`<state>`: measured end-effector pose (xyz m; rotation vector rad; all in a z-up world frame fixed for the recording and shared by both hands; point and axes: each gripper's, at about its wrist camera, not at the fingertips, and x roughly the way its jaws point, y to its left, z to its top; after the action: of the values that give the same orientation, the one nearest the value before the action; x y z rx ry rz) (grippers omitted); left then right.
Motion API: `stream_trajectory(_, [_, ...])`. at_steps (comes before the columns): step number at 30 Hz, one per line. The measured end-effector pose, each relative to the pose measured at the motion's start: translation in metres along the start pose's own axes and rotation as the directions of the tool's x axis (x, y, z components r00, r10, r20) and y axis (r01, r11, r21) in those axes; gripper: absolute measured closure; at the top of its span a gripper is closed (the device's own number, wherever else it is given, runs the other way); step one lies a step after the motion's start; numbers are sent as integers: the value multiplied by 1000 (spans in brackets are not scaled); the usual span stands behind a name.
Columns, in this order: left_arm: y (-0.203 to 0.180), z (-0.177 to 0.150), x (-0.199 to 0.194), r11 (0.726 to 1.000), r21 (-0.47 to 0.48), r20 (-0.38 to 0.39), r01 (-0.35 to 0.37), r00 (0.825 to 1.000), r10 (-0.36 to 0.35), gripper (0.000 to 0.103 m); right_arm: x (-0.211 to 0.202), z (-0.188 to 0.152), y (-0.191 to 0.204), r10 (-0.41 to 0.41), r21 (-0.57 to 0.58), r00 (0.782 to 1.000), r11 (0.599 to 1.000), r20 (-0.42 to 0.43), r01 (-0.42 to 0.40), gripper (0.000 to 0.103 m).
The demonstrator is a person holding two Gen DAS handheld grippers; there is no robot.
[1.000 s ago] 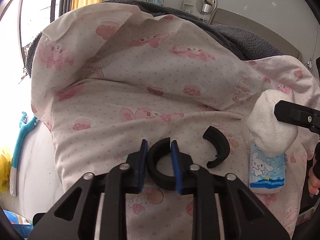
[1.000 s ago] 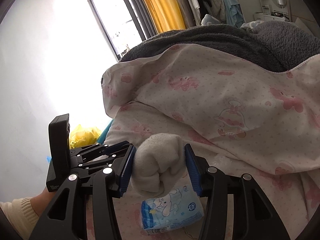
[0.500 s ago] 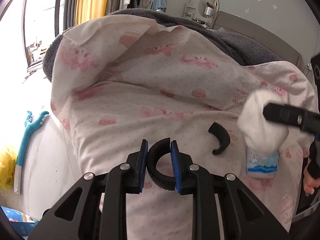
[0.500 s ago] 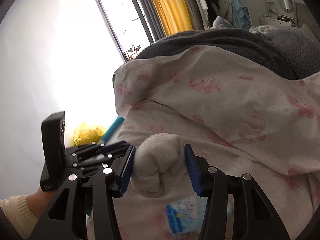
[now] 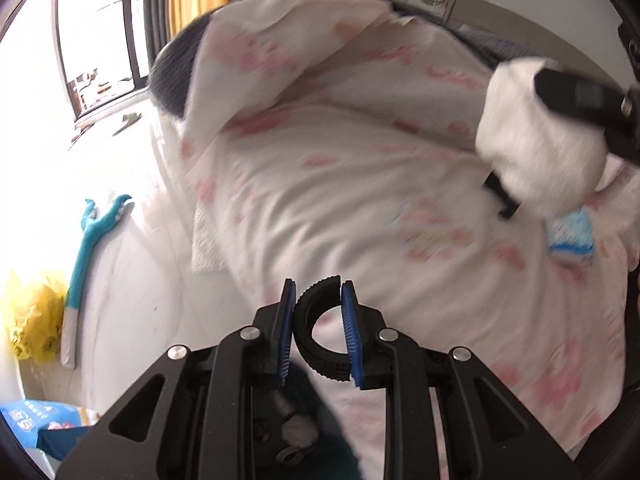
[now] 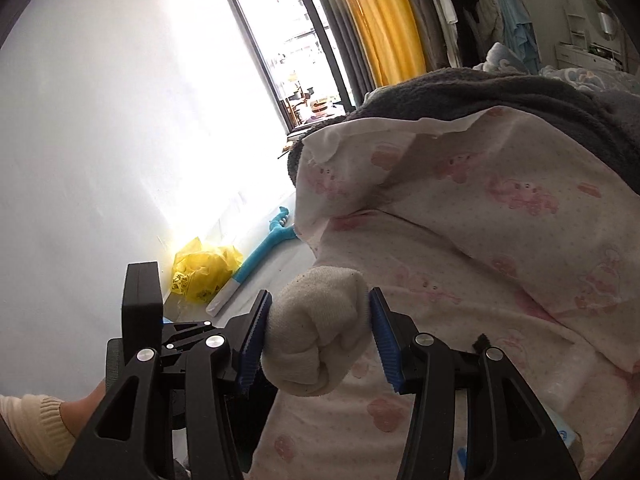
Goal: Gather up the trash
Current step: 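Carry both items over the teal bin and open both tools to drop them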
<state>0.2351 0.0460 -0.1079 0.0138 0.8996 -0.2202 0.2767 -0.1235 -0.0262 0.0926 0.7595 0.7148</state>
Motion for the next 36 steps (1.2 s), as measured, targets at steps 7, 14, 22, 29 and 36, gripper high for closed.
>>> stream_trajectory(7, [39,-29,2,998,-21,-76,-54,996,52,78,29,-1,37,29,-28,999,999,-42,-31,53])
stream_trajectory(14, [70,-65,14,997,-55,-175,-53,984,43,78,59,-6,69,57,-55,995,997,-87,-62,53])
stream_trajectory(22, [97,-107,32,995,-86,-295,-58,955,31,78,91,-12,92,62,-72,988,995,-141,-73,53])
stream_trajectory(29, [106,-122,34,996,-72,-359,-51,933,22,64,112,-16,105,52,-84,983,994,-177,-68,53])
stream_trajectory(36, [124,-130,22,994,-82,-350,-70,936,37,42,135,-24,115,36,-92,974,994,-224,-58,53])
